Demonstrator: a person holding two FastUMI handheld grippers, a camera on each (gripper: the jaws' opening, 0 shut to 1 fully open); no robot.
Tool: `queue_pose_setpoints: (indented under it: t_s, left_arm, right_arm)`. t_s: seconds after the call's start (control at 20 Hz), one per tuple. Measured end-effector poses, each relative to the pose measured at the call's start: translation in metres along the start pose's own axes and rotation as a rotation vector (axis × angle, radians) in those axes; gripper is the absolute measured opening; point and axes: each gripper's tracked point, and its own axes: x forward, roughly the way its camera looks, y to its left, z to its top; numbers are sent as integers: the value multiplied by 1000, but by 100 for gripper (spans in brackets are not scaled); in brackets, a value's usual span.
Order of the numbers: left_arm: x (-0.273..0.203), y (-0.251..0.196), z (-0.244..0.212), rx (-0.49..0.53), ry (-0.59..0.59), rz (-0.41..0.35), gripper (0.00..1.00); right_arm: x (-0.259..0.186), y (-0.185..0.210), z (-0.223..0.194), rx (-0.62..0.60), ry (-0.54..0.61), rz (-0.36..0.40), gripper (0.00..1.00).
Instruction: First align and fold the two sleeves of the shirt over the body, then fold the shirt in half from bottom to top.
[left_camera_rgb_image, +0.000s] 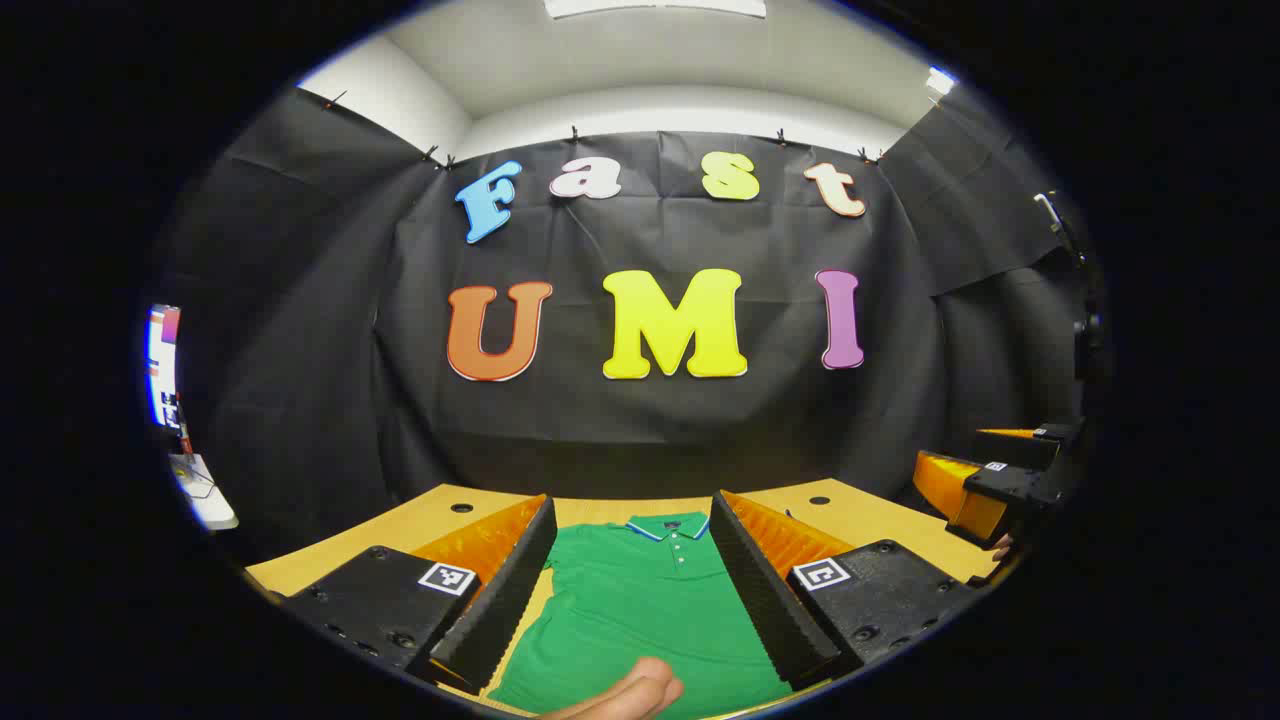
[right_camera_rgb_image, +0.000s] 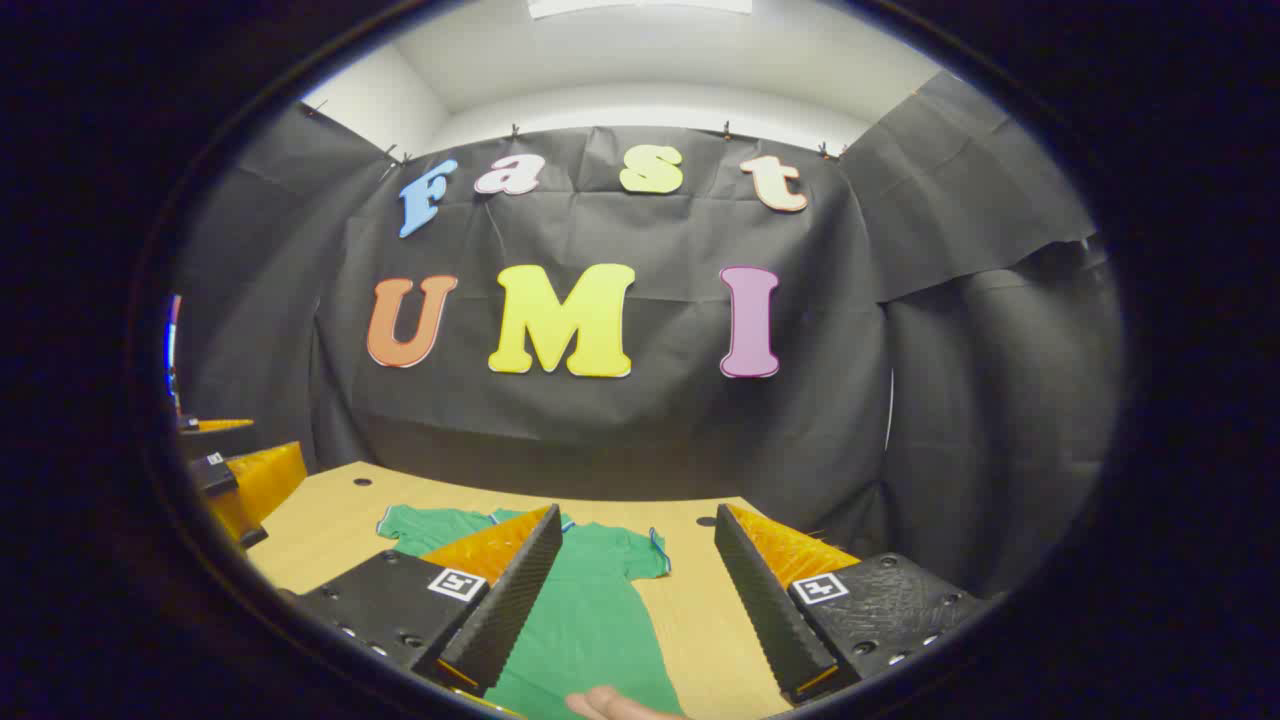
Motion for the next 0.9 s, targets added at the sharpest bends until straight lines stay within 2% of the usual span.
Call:
queue_pose_setpoints:
  t_s: [0.2,0.7,0.9]
  left_arm:
    - [-1,9,-7,23,28,8,99]
    - [2,10,-13,-13,26,10,99]
    - [6,14,-22,-18,44,24,99]
  right_arm:
    - [5,10,-15,8,29,13,95]
    - [6,1,-29,-7,34,-9,95]
    - [8,3,-37,-9,48,12,95]
